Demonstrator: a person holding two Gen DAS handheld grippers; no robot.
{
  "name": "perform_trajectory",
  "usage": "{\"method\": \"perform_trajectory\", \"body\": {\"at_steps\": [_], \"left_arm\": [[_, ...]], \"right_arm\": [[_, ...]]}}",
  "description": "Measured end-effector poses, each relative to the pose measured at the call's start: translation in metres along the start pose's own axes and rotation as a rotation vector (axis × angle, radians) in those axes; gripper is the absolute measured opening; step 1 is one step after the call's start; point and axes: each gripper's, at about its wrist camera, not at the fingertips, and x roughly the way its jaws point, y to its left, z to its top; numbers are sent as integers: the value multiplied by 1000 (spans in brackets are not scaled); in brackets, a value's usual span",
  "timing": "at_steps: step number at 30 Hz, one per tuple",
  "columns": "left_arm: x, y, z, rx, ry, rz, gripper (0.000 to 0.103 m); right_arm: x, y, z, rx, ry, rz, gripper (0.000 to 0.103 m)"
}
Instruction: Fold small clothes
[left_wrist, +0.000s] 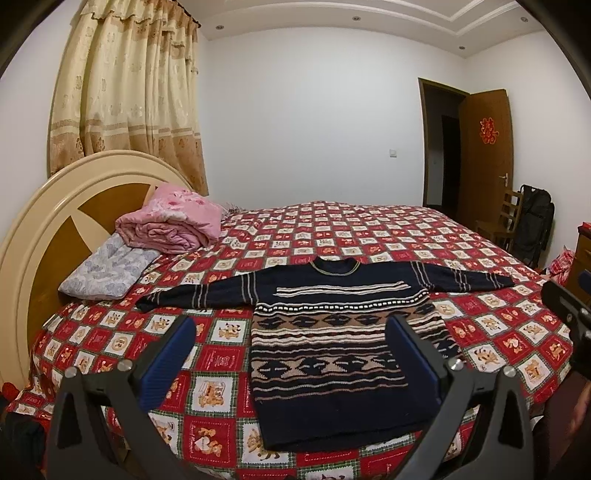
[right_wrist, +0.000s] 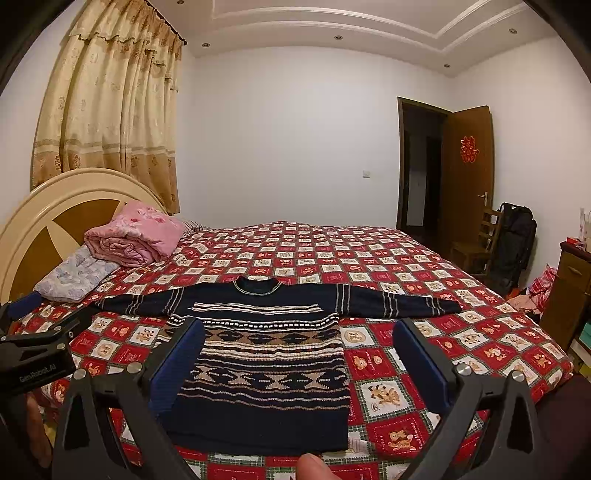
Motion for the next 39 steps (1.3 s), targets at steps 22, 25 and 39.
{"method": "perform_trajectory", "body": {"at_steps": [22, 25, 39], "left_arm": [[7, 2, -1, 5, 26, 3, 103], [7, 2, -1, 5, 27, 3, 103], [8, 2, -1, 5, 28, 3, 103]], "right_arm": [[5, 2, -4, -6, 12, -3, 102], [5, 3, -4, -7, 13, -4, 102], [6, 3, -5, -7, 15, -3, 102]]}}
